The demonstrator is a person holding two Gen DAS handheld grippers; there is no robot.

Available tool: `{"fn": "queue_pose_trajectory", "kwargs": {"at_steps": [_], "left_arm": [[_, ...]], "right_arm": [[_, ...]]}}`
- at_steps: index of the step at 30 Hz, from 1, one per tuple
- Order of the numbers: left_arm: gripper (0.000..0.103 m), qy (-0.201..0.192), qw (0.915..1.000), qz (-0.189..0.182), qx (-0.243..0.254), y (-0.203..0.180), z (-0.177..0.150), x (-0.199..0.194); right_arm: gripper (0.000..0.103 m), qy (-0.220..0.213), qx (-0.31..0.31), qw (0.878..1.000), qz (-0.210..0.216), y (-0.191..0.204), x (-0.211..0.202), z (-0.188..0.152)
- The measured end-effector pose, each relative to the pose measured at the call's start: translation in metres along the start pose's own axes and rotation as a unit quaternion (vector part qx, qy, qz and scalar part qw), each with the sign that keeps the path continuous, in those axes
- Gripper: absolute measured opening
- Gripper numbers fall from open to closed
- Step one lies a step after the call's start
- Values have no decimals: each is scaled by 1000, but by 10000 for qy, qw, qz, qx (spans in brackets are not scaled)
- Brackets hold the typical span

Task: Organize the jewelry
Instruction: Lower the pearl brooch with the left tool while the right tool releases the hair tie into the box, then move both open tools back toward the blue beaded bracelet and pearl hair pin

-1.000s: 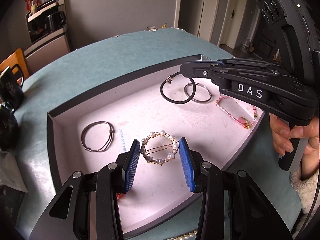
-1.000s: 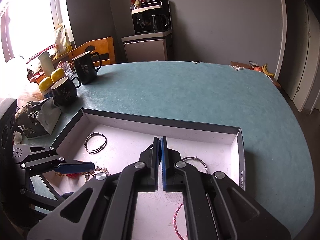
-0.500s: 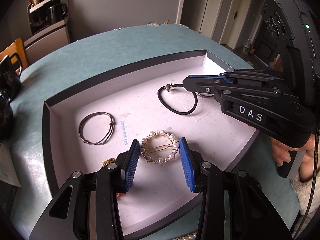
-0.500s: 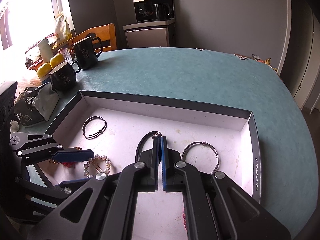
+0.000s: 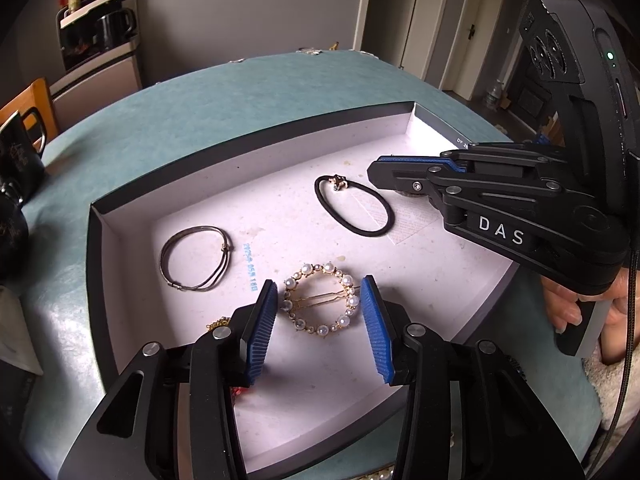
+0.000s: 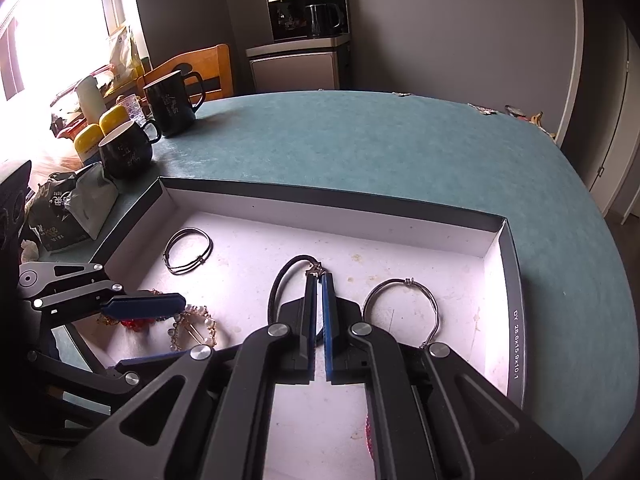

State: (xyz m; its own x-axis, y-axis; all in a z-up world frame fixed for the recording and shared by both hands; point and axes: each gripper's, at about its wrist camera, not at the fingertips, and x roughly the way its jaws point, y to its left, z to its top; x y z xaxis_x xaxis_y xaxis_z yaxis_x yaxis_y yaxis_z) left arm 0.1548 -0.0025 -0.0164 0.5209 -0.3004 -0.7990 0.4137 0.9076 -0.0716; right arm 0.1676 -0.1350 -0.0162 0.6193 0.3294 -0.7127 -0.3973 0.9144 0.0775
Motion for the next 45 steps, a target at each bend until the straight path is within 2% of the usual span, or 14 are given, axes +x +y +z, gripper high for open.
{"fn": "queue_pose_trajectory", "kwargs": {"at_steps": [2,7,9,13,16,19,20,22,24,30,33,37,42,45], "left_arm": [[53,-42,10000,-5,9,0,0,-2],[54,-122,9998,20,147,-7,0,-6],[56,-144,9997,48,170,-8,0,-7],[62,-200,9995,166,176,-7,1,-9],[63,-253,9994,192,138,-6,1,-12],[68,-339,9990,288,88,-3,2,-16],[74,-374,9988,314,60,-1,3,-18],[76,-463,9983,357,26,1,4,-23],[76,-540,9977,407,4,3,4,-29],[87,-739,9952,644,-49,7,7,-41],[89,-826,9936,772,1,4,8,-46],[89,-892,9912,981,47,0,8,-57],[91,-923,9875,1258,201,-10,-3,-80],[92,-992,9866,1271,236,-15,-16,-96]], "right_arm": [[4,-36,-7,10000,-25,0,-2,0],[7,-133,17,9999,-64,-3,-8,1],[22,-198,40,9998,-92,-4,-11,2],[24,-259,21,9996,-107,-3,-15,3],[30,-319,7,9994,-143,-2,-19,4],[40,-406,-43,9990,-161,-1,-25,6],[47,-465,-50,9987,-190,-1,-29,6],[57,-607,-25,9977,-285,-2,-38,9],[72,-766,24,9963,-388,-2,-51,12],[93,-986,147,9939,-474,-2,-86,12],[97,-1052,296,9929,-477,-6,-100,5],[97,-1032,405,9928,-455,-11,-115,-7],[97,-968,231,9939,-469,-6,-131,-25],[97,-937,84,9949,-356,-1,-136,-40]]}}
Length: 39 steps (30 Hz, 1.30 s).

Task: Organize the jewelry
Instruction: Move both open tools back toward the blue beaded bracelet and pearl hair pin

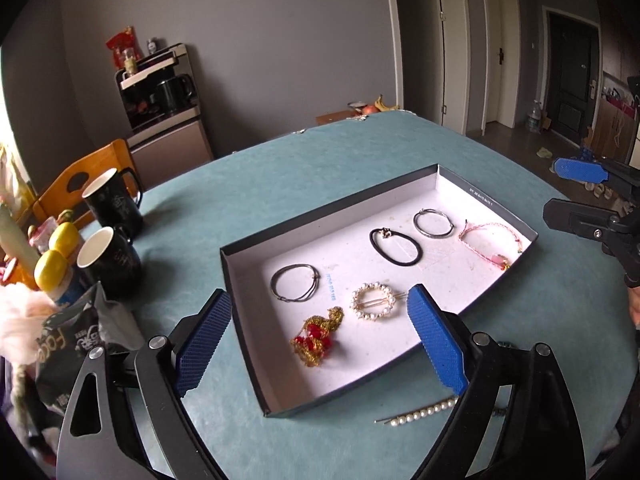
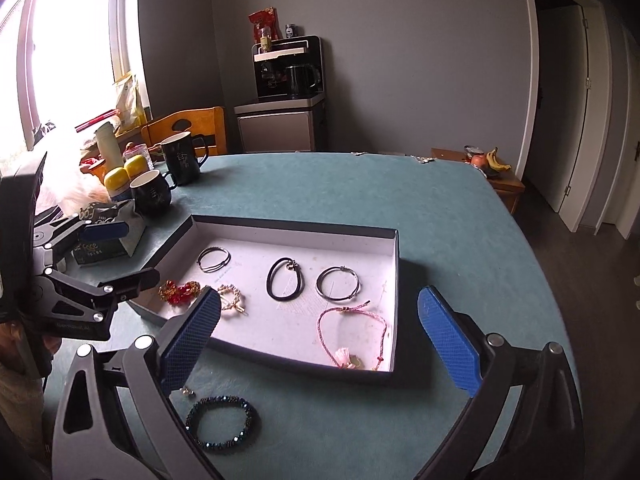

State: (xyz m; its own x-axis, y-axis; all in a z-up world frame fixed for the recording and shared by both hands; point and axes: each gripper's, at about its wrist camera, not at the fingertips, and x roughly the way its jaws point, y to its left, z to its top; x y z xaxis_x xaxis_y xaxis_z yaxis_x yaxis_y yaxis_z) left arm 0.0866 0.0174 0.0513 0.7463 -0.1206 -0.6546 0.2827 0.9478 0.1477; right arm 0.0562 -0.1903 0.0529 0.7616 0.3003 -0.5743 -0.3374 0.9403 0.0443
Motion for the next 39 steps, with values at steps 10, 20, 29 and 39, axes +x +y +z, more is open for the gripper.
{"fn": "queue_pose_trajectory", "kwargs": {"at_steps": [10,20,29,39], "left_arm": [[93,488,9976,-442,231,-21,-64,-11],[93,672,9954,-635,267,-29,-81,-5],[91,736,9941,-739,281,-32,-83,1],[90,724,9936,-822,261,-33,-82,3]], "right_arm": [[97,549,-227,9975,370,10,-2,-55],[97,900,-356,9932,640,18,7,-83],[79,1076,-677,9899,630,32,17,-87],[39,1337,-730,9858,701,40,33,-86]]}}
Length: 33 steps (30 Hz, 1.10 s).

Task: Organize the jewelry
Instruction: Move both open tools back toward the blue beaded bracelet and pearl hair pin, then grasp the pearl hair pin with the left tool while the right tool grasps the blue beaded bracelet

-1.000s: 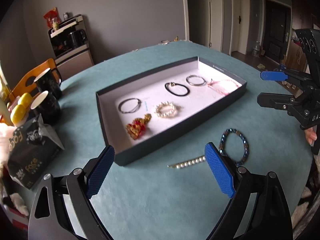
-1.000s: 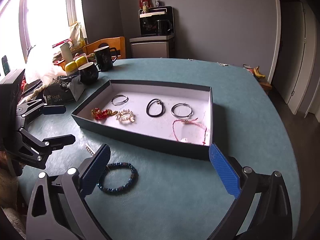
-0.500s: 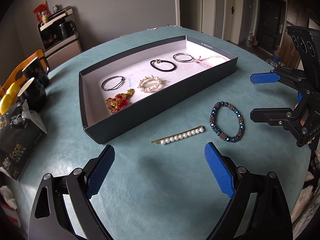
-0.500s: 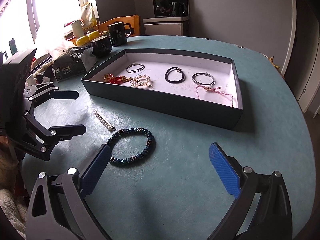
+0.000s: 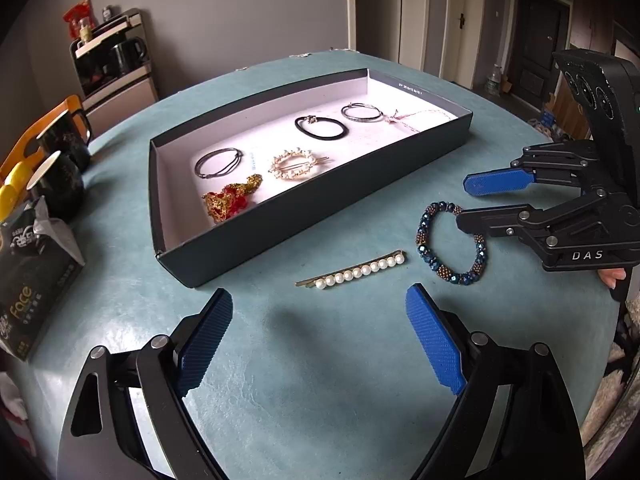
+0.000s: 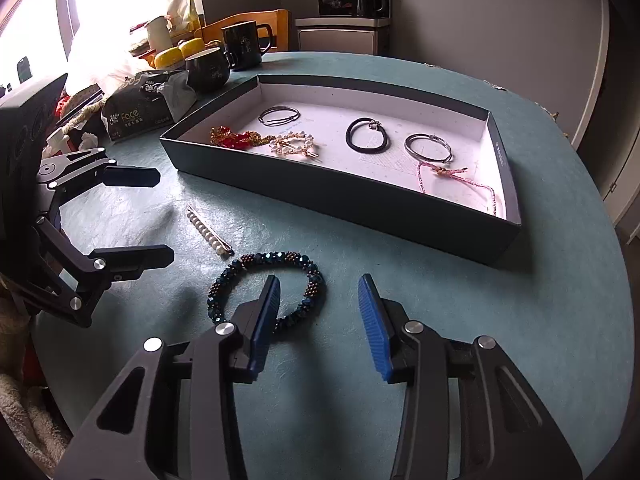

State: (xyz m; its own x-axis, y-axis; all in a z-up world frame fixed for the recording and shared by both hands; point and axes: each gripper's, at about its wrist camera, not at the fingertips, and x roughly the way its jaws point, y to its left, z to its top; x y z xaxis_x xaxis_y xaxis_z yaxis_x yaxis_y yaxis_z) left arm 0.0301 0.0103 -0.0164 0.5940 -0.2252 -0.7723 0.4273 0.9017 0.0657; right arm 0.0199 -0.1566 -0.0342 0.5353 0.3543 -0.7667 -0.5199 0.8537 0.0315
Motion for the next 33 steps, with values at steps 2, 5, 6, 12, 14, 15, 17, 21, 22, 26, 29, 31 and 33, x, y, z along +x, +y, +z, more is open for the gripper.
{"fn": "queue_pose_trajectory", "kwargs": {"at_steps": [2,5,6,12,14,15,17,21,22,26,29,31,33], "left_arm": [[90,-4,10000,-17,3,0,0,0],[90,-18,10000,-58,22,-1,2,0],[90,-18,10000,-71,34,-2,3,0],[89,-15,9996,-189,196,-6,11,4],[86,10,9993,-246,270,-8,15,7],[82,39,9990,-309,308,-9,16,9],[77,90,9984,-396,389,-12,19,15],[62,179,9975,-447,516,-15,20,24],[61,211,9974,-471,505,-14,20,25],[46,220,9965,-540,593,-15,17,21],[35,251,9950,-563,781,-21,12,16],[33,301,9946,-599,797,-22,9,13],[26,327,9942,-642,804,-23,7,12]], "right_arm": [[39,76,-41,10000,-19,2,4,1],[35,97,-132,9998,-73,6,7,2],[34,104,-188,9997,-117,7,7,3],[7,0,-146,9999,-10,4,2,1],[7,-112,-175,9997,-88,1,-4,-1],[7,-134,-184,9996,-137,0,-6,-2],[7,-169,-117,9997,-136,-4,-11,-4],[7,-272,23,9996,-112,-14,-20,-7],[7,-289,73,9995,-87,-17,-22,-8],[7,-327,128,9994,-69,-21,-27,-10],[7,-348,137,9993,-29,-22,-28,-11],[7,-355,134,9993,-14,-21,-28,-11],[7,-361,134,9993,3,-22,-29,-11]]}}
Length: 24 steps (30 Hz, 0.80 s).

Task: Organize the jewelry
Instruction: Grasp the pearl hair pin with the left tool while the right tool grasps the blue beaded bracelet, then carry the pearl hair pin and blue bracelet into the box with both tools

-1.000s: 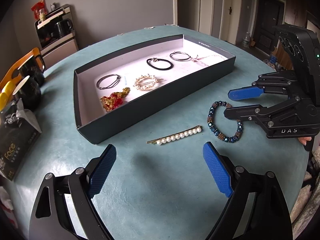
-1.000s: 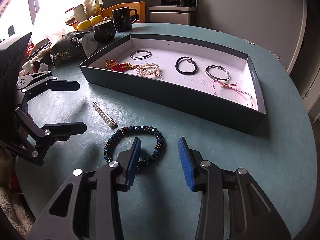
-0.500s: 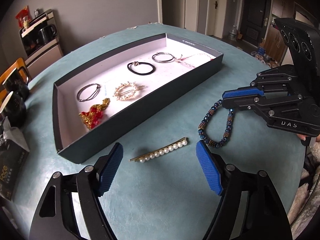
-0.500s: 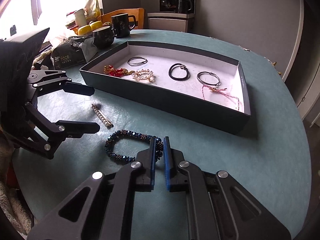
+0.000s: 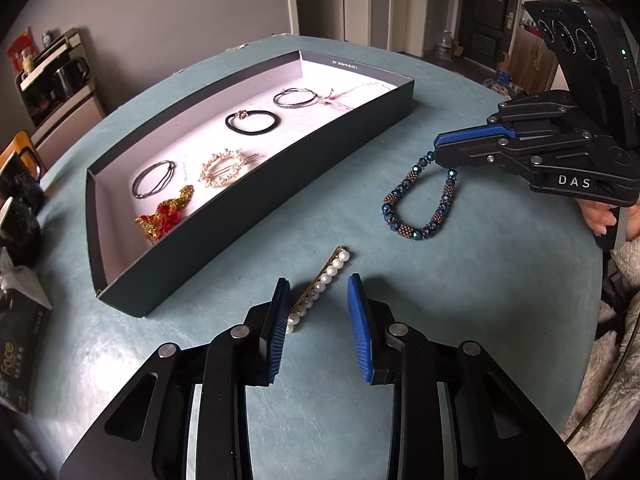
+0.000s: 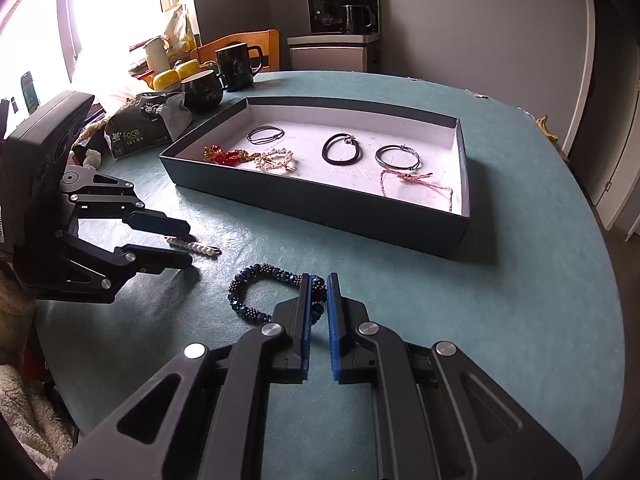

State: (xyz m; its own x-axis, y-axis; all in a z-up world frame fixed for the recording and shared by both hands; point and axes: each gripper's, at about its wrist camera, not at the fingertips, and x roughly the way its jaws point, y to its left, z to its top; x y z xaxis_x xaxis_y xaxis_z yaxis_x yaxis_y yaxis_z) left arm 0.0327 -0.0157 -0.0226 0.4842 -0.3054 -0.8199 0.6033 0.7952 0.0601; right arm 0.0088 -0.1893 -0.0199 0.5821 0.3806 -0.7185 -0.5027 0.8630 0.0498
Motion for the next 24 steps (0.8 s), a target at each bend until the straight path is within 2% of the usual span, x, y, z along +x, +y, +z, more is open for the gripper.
{"fn": "queue_pose_trajectory", "kwargs": {"at_steps": [2,3,11,19,24], "left_arm": [[18,9,10000,-32,28,-3,0,0],[8,11,10000,-38,65,-5,0,0],[7,-60,9997,224,72,-8,1,-2],[7,-486,9982,267,-206,4,11,-33],[7,-647,9963,480,-312,17,22,-46]], "right_arm": [[7,-16,-6,10000,23,1,-1,0],[7,-28,-18,10000,28,1,-1,0],[7,-255,-71,9996,84,4,-16,7],[7,-593,-190,9980,-131,-1,-38,28],[7,-831,-223,9958,-308,-8,-49,47]]}}
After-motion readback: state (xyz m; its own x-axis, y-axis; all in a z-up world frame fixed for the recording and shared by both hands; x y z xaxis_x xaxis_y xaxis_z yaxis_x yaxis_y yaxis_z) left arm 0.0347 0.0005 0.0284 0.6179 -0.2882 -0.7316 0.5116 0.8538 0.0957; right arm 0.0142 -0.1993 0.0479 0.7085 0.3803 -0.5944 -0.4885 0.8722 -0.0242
